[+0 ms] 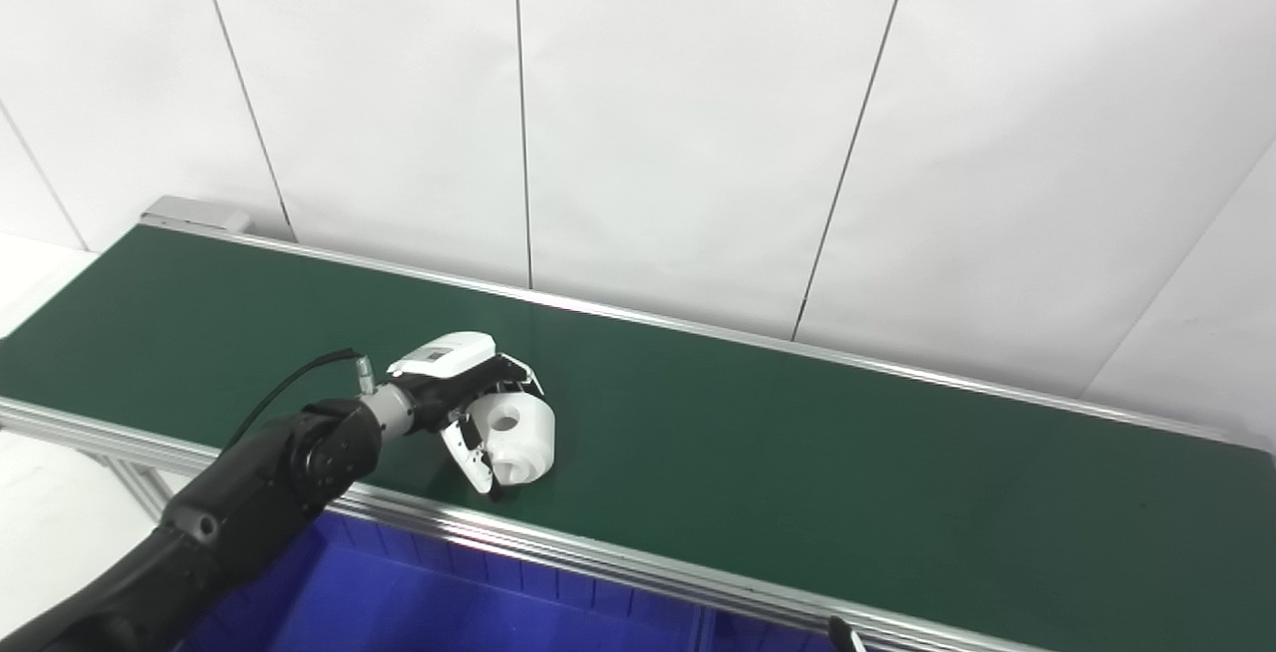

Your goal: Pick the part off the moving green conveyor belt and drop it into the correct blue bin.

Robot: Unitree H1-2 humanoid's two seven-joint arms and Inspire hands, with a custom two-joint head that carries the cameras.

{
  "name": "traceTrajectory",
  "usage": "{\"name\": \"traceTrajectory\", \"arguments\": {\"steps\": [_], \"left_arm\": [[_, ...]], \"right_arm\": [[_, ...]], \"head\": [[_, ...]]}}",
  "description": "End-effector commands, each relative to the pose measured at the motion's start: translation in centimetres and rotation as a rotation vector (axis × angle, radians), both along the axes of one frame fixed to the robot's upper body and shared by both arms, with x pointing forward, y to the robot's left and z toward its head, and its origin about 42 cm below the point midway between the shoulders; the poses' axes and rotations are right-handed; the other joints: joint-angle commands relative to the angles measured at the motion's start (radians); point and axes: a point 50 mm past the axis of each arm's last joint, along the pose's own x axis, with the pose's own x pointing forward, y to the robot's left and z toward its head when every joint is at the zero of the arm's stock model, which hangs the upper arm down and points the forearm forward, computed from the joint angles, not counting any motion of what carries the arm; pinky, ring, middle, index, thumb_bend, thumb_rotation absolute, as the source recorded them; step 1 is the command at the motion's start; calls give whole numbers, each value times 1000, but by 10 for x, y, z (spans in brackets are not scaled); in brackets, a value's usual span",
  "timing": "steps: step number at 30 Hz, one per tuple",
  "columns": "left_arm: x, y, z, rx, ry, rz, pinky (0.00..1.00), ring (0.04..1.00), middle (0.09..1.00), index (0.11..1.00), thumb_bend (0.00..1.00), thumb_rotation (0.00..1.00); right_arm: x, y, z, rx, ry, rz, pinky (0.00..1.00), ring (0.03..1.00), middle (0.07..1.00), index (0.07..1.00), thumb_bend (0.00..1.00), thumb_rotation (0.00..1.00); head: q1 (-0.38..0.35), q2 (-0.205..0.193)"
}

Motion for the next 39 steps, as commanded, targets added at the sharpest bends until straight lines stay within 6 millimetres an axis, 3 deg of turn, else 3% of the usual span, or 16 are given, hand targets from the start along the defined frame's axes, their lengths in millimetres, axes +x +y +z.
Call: {"name": "traceTrajectory", "arguments": {"steps": [1, 5, 8, 10, 11, 12, 16, 19, 27, 31, 39], "left_arm": [[5, -2, 19, -96, -117, -18, 447, 417, 515, 497, 498, 0], [-8, -3, 20, -213, -126, -16, 438, 422, 514, 496, 498, 0], [-24, -2, 24, -301, -138, -34, 442, 426, 509, 491, 498, 0], [-38, -2, 25, -357, -147, -58, 420, 416, 512, 490, 498, 0], [-45, -2, 24, -379, -150, -71, 363, 389, 484, 517, 494, 0], [-55, -4, 22, -408, -144, -88, 334, 376, 469, 530, 492, 0], [-84, -8, 6, -469, -103, -118, 427, 430, 506, 504, 498, 0], [-101, -15, -22, -464, -20, -126, 437, 435, 509, 501, 498, 0], [-126, -34, -42, -402, 104, -183, 288, 356, 455, 540, 490, 0], [-132, -38, -50, -297, 146, -208, 371, 388, 474, 535, 494, 0], [-135, -39, -58, -190, 215, -228, 390, 389, 474, 551, 491, 0]], "right_arm": [[3, 2, 10, 9, -52, 4, 905, 956, 960, 970, 804, 791], [2, 7, 13, 0, -54, -1, 903, 955, 955, 973, 809, 803], [1, 14, 18, -1, -64, 4, 882, 949, 956, 973, 801, 802], [2, 21, 22, -2, -71, 6, 874, 949, 957, 975, 795, 803], [3, 24, 24, -2, -73, 5, 878, 948, 953, 972, 794, 804], [4, 28, 27, -4, -73, 4, 881, 948, 951, 971, 793, 804], [7, 41, 36, -1, -67, -2, 870, 956, 955, 968, 807, 814], [9, 49, 45, 10, -45, -8, 879, 964, 965, 974, 813, 812], [12, 56, 57, 13, -58, -19, 900, 960, 956, 973, 801, 839], [9, 56, 60, 17, -57, -27, 902, 961, 955, 972, 812, 858], [6, 56, 60, 38, -63, -34, 887, 958, 958, 967, 800, 834]], "head": [[-13, 9], [-57, 28], [-137, 67], [-194, 91], [-194, 91], [-240, 103], [-318, 133], [-386, 174], [-395, 214], [-378, 223], [-372, 215]]}}
